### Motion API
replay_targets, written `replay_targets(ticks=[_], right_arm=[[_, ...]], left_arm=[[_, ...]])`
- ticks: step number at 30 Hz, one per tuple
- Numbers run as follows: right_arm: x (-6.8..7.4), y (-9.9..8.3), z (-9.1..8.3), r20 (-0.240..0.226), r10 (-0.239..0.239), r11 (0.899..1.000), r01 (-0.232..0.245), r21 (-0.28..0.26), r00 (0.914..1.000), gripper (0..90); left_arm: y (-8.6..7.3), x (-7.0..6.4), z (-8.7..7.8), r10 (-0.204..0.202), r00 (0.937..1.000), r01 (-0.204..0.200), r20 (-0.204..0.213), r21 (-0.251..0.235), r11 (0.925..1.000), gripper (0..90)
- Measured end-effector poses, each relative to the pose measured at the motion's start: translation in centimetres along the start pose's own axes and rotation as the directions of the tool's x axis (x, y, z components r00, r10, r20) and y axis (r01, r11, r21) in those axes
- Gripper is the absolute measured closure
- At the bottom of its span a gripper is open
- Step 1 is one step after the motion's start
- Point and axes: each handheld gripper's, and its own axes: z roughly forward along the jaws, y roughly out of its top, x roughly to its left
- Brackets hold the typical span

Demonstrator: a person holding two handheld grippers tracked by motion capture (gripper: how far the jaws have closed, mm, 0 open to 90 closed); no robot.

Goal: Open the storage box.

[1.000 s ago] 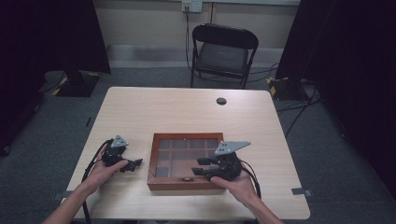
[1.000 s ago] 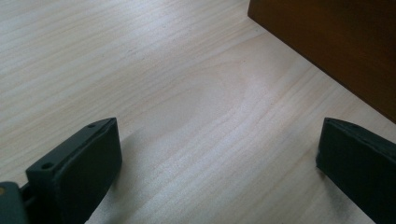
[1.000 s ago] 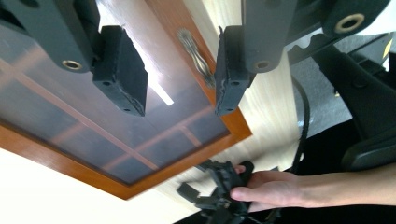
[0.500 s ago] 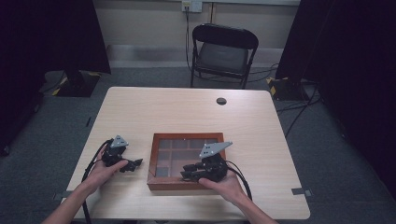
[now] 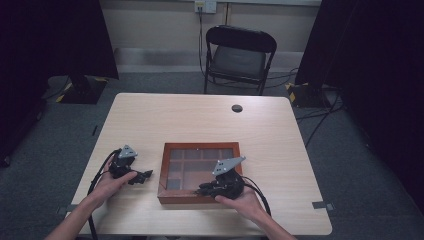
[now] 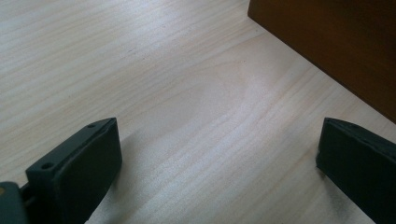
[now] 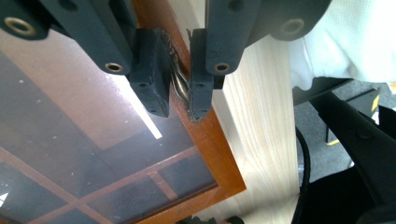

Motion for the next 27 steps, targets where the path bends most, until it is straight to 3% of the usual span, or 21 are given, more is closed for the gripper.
replay_targets(ticks=[12,27], right_arm=[[0.05,-0.17,0.21,-0.002,-0.012,1.000,0.012,-0.017,0.9999,80.3],[0.49,0.48,0.53,-0.017,-0.014,1.000,0.014,0.019,0.9998,81.7]], left_arm=[[-0.01,-0.01,0.00,-0.002,1.0000,0.002,0.000,-0.001,1.0000,0.0],[0.02,-0.01,0.02,0.000,1.0000,0.000,0.001,0.000,1.0000,0.0]])
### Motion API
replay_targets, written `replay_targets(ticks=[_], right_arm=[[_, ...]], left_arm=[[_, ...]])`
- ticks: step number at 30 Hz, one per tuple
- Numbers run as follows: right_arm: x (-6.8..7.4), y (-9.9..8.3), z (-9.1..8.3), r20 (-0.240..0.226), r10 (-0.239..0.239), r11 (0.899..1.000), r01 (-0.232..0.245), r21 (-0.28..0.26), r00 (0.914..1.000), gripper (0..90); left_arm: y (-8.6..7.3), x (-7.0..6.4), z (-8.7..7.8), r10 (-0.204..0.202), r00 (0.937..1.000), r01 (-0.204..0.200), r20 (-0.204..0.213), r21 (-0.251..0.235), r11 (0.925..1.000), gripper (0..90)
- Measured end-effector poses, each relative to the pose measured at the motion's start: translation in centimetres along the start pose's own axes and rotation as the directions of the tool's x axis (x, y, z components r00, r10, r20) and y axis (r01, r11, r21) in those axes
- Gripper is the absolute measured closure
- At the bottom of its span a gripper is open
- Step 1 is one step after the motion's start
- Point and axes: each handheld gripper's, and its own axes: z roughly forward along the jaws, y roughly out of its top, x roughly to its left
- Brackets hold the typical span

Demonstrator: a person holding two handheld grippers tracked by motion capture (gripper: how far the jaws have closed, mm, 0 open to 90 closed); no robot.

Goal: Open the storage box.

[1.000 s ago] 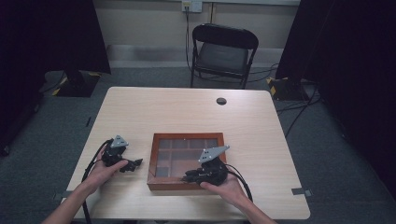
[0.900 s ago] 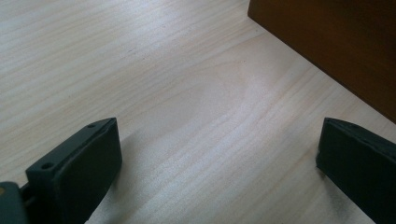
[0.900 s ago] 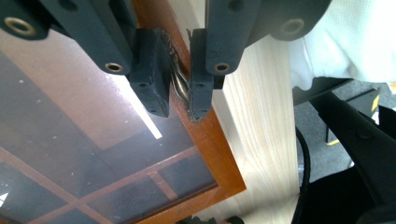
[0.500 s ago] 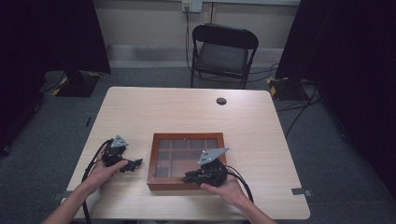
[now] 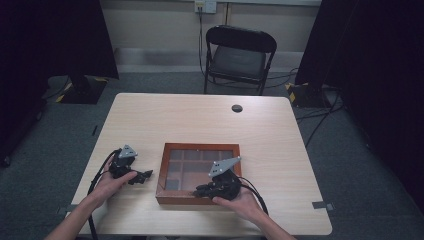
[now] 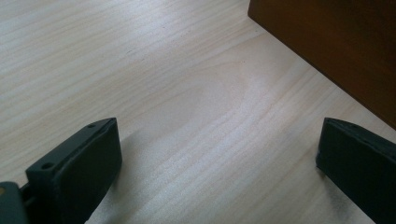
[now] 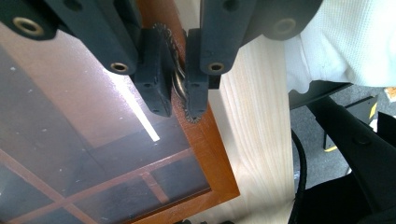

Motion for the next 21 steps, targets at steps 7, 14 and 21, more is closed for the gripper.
replay_targets(ticks=[7,14,21], right_arm=[[0.0,0.2,-0.3,0.005,-0.003,1.000,0.003,0.004,1.0000,81.7],[0.1,0.7,-1.0,0.005,-0.006,1.000,0.007,-0.023,1.0000,81.7],[0.2,1.0,-1.4,0.009,-0.005,0.999,0.005,-0.034,0.9999,81.8]], left_arm=[[0.0,0.0,0.0,0.000,1.0000,0.000,0.000,0.000,1.0000,0.0],[0.0,0.0,0.0,0.000,1.0000,0.000,0.000,-0.002,1.0000,0.0],[0.0,0.0,0.0,-0.004,1.0000,0.004,0.001,-0.002,1.0000,0.0]])
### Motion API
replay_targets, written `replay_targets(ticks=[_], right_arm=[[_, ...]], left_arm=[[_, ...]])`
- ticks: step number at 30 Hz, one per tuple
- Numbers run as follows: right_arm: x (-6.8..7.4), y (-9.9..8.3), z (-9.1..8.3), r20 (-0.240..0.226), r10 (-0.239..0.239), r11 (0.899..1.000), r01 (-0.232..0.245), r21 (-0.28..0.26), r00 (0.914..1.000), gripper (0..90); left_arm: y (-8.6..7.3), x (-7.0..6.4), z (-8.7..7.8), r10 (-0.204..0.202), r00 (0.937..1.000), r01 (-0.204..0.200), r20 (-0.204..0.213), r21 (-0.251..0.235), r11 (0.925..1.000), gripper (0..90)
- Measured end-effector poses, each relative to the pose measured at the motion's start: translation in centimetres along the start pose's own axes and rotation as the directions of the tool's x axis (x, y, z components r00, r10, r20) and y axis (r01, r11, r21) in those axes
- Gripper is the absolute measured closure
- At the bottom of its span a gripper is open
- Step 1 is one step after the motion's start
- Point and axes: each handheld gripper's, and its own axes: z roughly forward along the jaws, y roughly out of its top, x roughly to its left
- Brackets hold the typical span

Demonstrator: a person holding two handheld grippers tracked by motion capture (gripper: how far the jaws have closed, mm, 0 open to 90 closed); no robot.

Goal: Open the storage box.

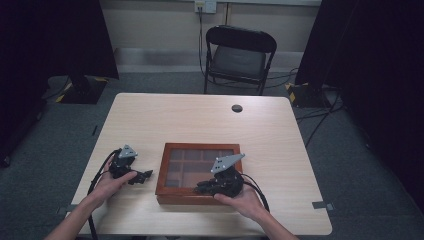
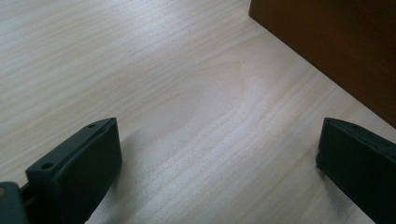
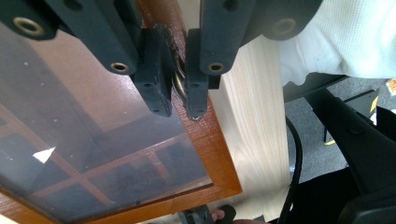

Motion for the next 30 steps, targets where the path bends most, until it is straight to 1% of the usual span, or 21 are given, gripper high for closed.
replay_targets(ticks=[10,19,20,30], right_arm=[[0.0,0.5,-0.4,0.002,-0.006,1.000,0.006,-0.009,1.0000,81.8],[0.2,0.5,-0.4,0.008,-0.008,1.000,0.008,-0.006,0.9999,81.8],[0.1,0.5,-0.4,0.007,-0.008,1.000,0.008,-0.009,0.9999,81.8],[0.1,1.1,-1.0,0.013,-0.006,1.000,0.007,-0.029,0.9999,81.8]], left_arm=[[0.0,0.0,0.0,0.000,1.0000,0.000,0.000,0.000,1.0000,0.0],[0.0,0.0,0.0,0.004,1.0000,-0.004,-0.002,0.001,1.0000,0.0],[0.0,0.0,0.0,-0.002,1.0000,0.002,0.002,0.000,1.0000,0.0],[0.0,0.0,0.0,0.004,1.0000,-0.004,-0.001,0.001,1.0000,0.0]])
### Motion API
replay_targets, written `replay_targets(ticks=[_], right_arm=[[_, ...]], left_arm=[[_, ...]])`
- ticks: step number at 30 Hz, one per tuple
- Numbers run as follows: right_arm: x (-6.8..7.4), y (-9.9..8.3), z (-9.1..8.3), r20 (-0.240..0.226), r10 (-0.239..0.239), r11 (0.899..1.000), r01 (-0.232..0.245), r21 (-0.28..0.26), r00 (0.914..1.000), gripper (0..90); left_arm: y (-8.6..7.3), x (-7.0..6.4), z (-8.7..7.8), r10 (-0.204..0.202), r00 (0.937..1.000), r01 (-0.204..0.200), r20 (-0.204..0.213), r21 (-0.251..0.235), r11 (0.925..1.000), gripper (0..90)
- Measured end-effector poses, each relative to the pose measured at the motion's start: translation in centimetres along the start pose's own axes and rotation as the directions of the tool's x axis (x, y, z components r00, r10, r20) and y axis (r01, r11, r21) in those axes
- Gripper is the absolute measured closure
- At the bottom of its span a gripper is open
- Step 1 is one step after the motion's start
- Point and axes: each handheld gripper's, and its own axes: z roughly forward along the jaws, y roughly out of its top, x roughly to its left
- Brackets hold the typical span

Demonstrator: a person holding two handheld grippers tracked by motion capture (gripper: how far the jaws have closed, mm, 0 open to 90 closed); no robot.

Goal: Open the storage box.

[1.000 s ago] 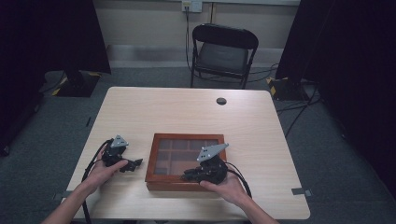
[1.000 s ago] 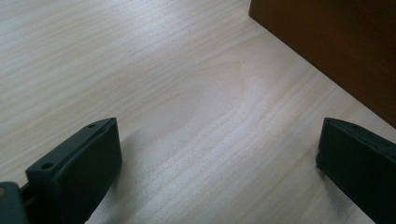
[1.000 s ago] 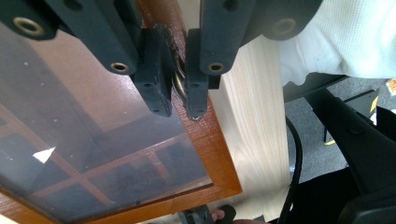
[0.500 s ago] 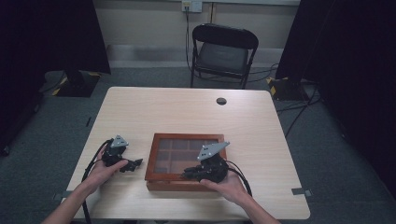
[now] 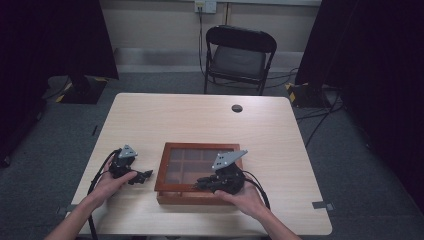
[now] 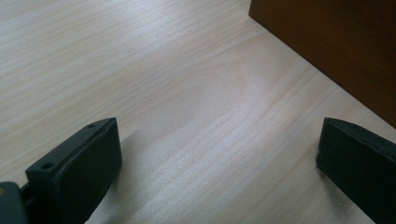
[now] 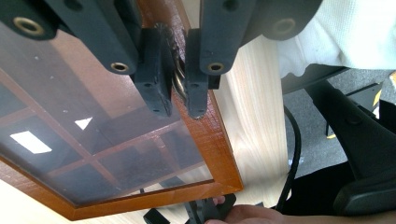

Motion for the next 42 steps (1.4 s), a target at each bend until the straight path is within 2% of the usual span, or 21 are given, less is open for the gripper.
replay_targets(ticks=[20,25,42], right_arm=[[0.0,1.1,-1.0,0.015,0.005,0.999,-0.004,-0.035,0.9999,81.8],[0.1,1.3,-1.0,0.025,0.007,1.000,-0.007,-0.029,0.9997,81.8],[-0.1,2.8,-2.0,0.043,0.008,0.998,-0.005,-0.057,0.9990,81.9]], left_arm=[[0.0,0.0,0.0,0.000,1.0000,0.000,-0.002,0.000,1.0000,0.0],[0.0,0.0,0.0,0.000,1.0000,0.000,-0.002,0.000,1.0000,0.0],[0.0,0.0,0.0,-0.001,1.0000,0.001,0.001,-0.001,1.0000,0.0]])
